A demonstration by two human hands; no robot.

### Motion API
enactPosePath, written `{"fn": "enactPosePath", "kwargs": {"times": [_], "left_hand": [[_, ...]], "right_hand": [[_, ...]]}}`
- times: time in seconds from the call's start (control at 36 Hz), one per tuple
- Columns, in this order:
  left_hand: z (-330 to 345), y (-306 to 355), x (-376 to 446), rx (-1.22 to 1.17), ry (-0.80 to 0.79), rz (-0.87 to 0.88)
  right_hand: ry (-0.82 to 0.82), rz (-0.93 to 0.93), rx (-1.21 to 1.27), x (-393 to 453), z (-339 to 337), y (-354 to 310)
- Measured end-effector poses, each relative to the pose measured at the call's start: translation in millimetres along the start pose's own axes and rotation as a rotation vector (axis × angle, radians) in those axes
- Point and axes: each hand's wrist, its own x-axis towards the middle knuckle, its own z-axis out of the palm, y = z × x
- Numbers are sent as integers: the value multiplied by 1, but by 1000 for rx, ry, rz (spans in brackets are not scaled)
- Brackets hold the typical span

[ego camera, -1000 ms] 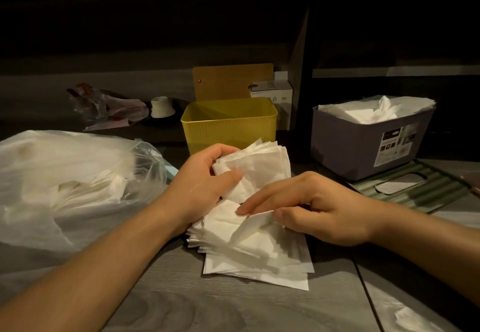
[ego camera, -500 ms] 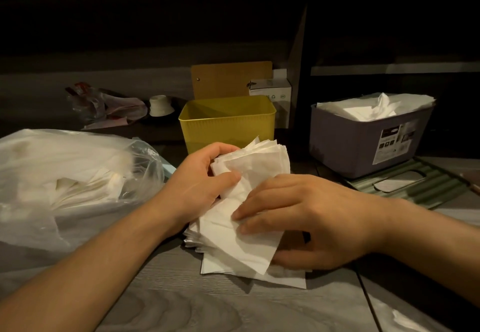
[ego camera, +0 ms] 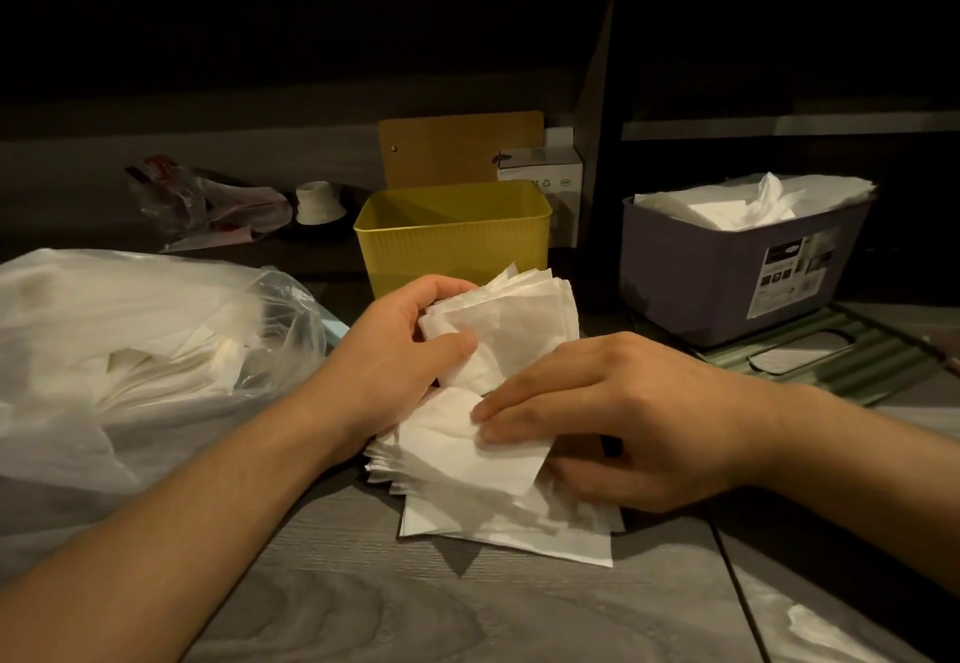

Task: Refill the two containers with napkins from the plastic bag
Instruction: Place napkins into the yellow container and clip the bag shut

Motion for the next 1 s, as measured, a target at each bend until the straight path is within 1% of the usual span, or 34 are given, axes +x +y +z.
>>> {"fn": "enactPosePath", "kwargs": {"times": [0.14,0.22,0.39,0.56,0.64,0.78,0.86,0.94,1.0], "left_hand": [[1,3,-1,17,27,-2],[2,3,-2,28,44,0],[3,4,-2,43,54,-6],[3,4,-2,32,59,-5],[3,3,-2,28,50,-5],[3,5,-2,5,21,-11],[3,6,-3,-15,13,-8],[2,5,-3,-36,12,-3],[3,5,-3,-49,1,0]], "right_hand": [[-123,4,-2,2,-4,-2],[-153,-5,-30,3,-5,-4],[-61,-25,-73,3,2,-4],[1,73,151,2,0,-2],[26,109,201,2,1,-2],[81,70,116,4,5,1],[90,0,87,5,2,-2],[70,-74,-39,7,4,-4],[67,-89,-103,7,7,-2]]}}
